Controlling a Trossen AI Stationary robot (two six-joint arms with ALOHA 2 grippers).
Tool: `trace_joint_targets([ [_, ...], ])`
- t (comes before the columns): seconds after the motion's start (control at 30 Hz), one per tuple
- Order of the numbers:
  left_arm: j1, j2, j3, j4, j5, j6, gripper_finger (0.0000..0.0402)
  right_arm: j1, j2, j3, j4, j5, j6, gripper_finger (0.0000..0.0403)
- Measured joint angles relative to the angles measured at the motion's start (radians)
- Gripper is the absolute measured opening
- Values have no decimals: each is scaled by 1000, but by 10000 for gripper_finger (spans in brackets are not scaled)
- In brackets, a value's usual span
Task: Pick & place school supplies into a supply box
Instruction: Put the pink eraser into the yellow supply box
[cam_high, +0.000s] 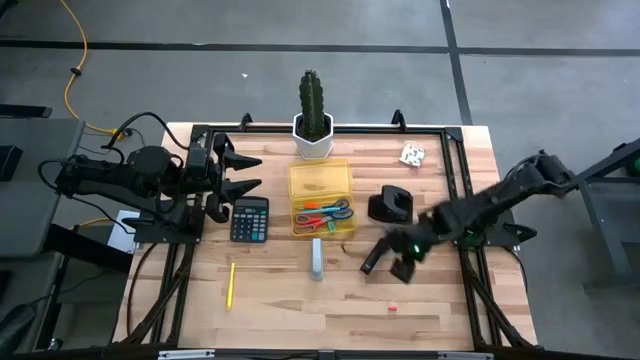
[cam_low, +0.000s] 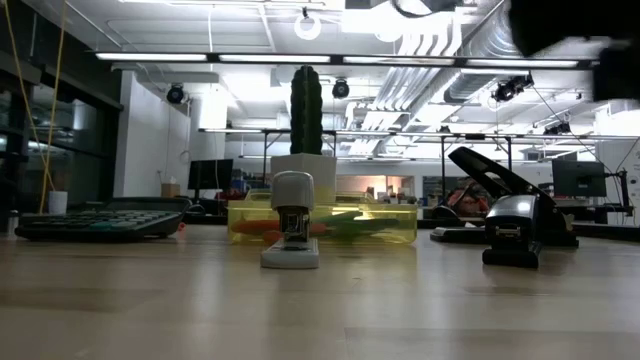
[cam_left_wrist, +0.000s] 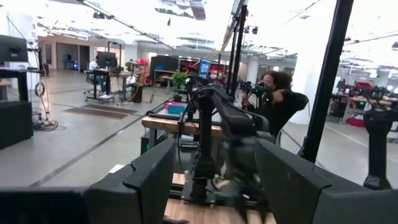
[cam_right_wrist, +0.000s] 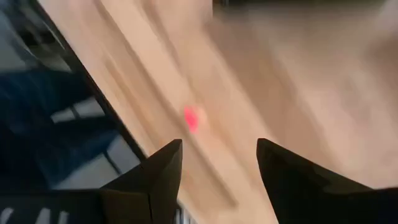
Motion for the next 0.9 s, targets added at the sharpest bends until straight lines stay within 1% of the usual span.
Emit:
trace_joint_targets([
  [0.07, 0, 0, 0, 0, 0, 10, 209, 81, 26, -18, 4, -24, 97, 200],
  [0.13, 0, 0, 0, 0, -2, 11, 209, 140, 61, -16, 20, -51, 155, 200],
  [0.27, 0, 0, 0, 4, -4, 11, 209, 213, 166, 61, 72, -54, 177, 200],
  [0.33, 0, 0, 0, 4, -4, 11, 209, 231, 232, 115, 76, -40, 158, 200],
  [0.43, 0, 0, 0, 6, -4, 11, 209, 249, 341, 174, 35, -32, 120, 200],
  [0.6, 0, 0, 0, 5, -4, 11, 209, 270, 481, 227, 27, -32, 103, 200],
  [0.8, 0, 0, 0, 5, -4, 10, 209, 273, 559, 247, 25, 22, 113, 200],
  [0.9, 0, 0, 0, 5, -4, 10, 209, 266, 580, 251, 29, 45, 145, 200],
])
